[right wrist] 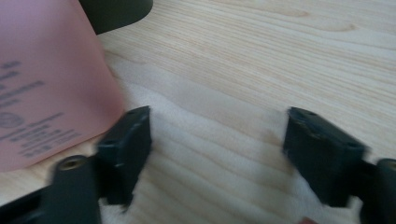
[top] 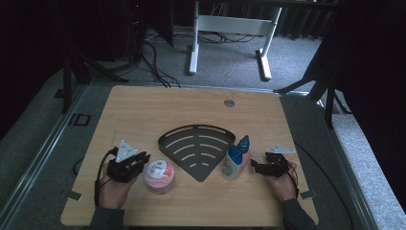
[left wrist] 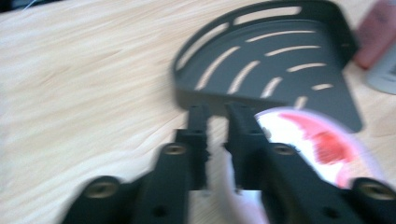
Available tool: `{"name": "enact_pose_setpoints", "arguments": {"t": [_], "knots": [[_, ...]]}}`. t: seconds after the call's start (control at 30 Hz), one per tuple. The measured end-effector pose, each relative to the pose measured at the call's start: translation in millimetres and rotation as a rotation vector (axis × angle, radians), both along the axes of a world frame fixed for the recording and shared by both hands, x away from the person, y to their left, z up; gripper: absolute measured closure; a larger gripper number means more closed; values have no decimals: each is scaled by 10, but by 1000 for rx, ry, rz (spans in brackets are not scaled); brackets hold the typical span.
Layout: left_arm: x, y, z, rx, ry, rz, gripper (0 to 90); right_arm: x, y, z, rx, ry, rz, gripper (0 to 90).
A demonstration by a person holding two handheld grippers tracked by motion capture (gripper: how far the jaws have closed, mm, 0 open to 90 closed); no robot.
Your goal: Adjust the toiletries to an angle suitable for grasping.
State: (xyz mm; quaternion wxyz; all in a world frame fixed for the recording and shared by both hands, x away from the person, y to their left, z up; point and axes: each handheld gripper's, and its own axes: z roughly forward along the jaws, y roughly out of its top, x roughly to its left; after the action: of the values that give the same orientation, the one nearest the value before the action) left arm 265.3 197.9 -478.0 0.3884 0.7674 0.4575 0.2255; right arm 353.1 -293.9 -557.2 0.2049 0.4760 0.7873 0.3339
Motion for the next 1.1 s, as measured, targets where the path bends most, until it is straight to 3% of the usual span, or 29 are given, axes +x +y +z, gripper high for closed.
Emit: {"name": "enact_pose_setpoints", "arguments": {"t": [0.03, 0.07, 0.1, 0.13, 0.23, 0.47, 0.57, 0.83, 0.9, 1.1], "knots": [[-4, 67, -29, -6, 3, 22, 813, 0, 0, 0, 0, 0, 0, 327], [-3, 127, -59, -6, 14, 41, 862, -22, 0, 27, -2, 5, -13, 441], [-3, 177, -92, -7, 22, 56, 892, -45, -5, 48, 20, 20, -8, 484], [3, 242, -166, -1, 43, 76, 897, -106, -10, 83, 37, 23, 14, 602], [5, 266, -239, 10, 67, 80, 899, -210, -5, 163, 13, 4, 31, 685], [-15, 224, -394, 24, 106, 73, 896, -453, 5, 261, 5, -18, 84, 748], [-34, 187, -435, 29, 122, 56, 895, -645, 72, 293, -25, -22, 139, 755], [-51, 67, -468, 32, 126, 5, 895, -1013, 210, 352, 0, -33, 235, 766], [-52, 47, -464, 46, 126, 12, 895, -1054, 254, 357, -1, -36, 253, 783], [-72, -1, -469, 36, 127, -2, 895, -1090, 439, 322, 1, -33, 314, 804]]}}
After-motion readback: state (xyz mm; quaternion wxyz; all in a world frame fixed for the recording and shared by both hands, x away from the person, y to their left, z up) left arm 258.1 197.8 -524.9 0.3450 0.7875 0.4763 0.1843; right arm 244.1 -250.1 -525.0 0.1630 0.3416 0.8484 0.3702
